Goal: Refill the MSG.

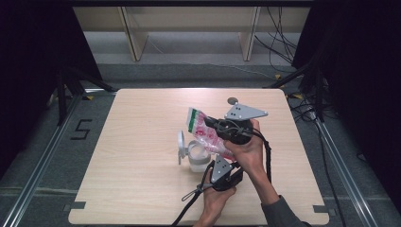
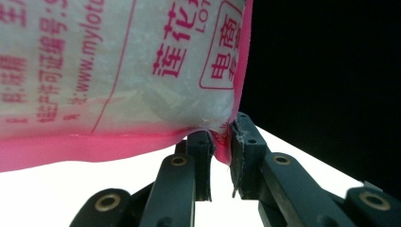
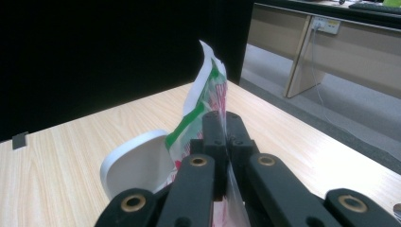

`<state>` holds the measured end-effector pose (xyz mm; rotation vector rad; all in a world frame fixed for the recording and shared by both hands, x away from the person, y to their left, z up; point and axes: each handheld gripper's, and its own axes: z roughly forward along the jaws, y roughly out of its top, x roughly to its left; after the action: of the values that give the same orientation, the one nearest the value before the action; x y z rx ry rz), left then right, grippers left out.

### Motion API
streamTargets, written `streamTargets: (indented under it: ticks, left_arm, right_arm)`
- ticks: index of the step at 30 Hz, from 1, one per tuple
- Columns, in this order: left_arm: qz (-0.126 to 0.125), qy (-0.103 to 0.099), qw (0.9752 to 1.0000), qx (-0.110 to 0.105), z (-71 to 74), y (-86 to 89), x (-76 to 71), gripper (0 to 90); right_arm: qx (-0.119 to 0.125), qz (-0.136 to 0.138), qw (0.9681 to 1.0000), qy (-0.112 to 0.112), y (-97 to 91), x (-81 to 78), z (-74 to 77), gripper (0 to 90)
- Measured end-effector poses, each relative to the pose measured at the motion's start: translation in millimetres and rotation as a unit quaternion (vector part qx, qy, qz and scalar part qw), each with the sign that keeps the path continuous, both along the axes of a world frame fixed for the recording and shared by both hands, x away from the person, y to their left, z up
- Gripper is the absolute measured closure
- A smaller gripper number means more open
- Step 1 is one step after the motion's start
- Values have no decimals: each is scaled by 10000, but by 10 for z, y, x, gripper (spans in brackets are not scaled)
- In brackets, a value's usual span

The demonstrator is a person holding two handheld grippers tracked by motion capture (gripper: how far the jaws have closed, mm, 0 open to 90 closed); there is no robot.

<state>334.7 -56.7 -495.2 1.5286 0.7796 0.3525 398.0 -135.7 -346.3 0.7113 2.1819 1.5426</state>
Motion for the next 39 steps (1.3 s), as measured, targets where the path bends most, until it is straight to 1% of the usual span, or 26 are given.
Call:
streamTargets:
  ticks: [4,6,7,9,10,11,12,13,15,16,17,20,21,22,23,24,25,26,27,28,31,32,33,35,36,39]
  left_arm:
    - [-38,-24,10000,-43,-6,-3,11,790]
    - [-1,-6,10000,-1,1,0,0,789]
    - [-9,-14,10000,-5,-1,1,2,790]
    - [-42,-28,10000,-57,-8,-1,16,791]
    - [-37,-40,10000,-36,-10,-1,18,791]
    - [-38,-49,10000,-62,-14,-3,20,792]
    - [-24,-39,9999,-90,-15,-3,16,793]
    - [-15,-27,10000,-91,-16,-2,17,793]
    - [-6,-9,10000,-77,-13,3,17,794]
    - [-3,-23,10000,-81,-13,3,16,794]
    - [-9,-50,9999,-109,-16,2,18,794]
    - [-2,-26,10000,-74,-11,7,18,794]
    - [-2,-26,10000,-74,-11,7,18,794]
    - [0,-35,10000,-80,-12,5,17,794]
    - [-7,-69,9999,-98,-16,4,21,794]
    - [-7,-58,9999,-93,-16,6,22,795]
    - [-2,-39,10000,12,-11,14,20,795]
    - [4,-35,10000,-70,-12,7,18,795]
    - [-1,-58,9999,-99,-15,2,19,795]
    - [36,-41,10000,-66,-12,6,13,795]
    - [-1,-35,10000,-20,-13,11,22,795]
    - [-36,-56,9999,-101,-20,5,32,795]
    - [-27,-66,9999,-98,-23,4,31,795]
    - [-25,-46,9999,-97,-25,4,35,795]
    - [-22,-46,9999,-132,-27,0,36,795]
    - [-30,-47,9999,-138,-31,0,33,795]
  right_arm:
    - [-85,-38,10000,-18,1,-1,1,900]
    - [7,7,10000,39,24,-5,-10,900]
    - [-29,-89,9999,-91,22,-8,-7,900]
    - [-65,-51,10000,-32,25,-13,-4,900]
    - [-101,-24,9999,-64,27,-9,-6,900]
    - [-91,-17,10000,-1,40,-19,-10,900]
    - [-99,-70,9999,-33,51,-24,-14,900]
    - [-157,-44,9999,27,49,-28,-9,900]
    - [-123,-13,9999,52,70,-35,-17,900]
    - [-142,-24,9999,17,68,-32,-15,900]
    - [-99,-68,9999,-102,75,-30,-19,900]
    - [-181,21,9997,-174,71,-18,-12,900]
    - [-181,21,9997,-174,71,-18,-12,900]
    - [-151,19,9999,-47,76,-32,-13,900]
    - [-215,38,9996,-160,74,-21,-10,900]
    - [-216,36,9996,-163,75,-21,-11,900]
    - [-196,33,9997,-130,77,-25,-13,900]
    - [-164,23,9999,-30,86,-38,-17,900]
    - [-173,32,9998,-26,88,-40,-17,900]
    - [-225,63,9997,-92,86,-29,-14,900]
    - [-197,82,9998,-49,97,-28,-22,900]
    - [-195,34,9998,-97,104,-27,-29,900]
    - [-257,56,9996,-76,102,-28,-26,900]
    - [-213,60,9998,-21,116,-35,-33,900]
    - [-226,94,9997,-97,115,-18,-38,900]
    - [-236,15,9997,-111,124,-23,-49,900]
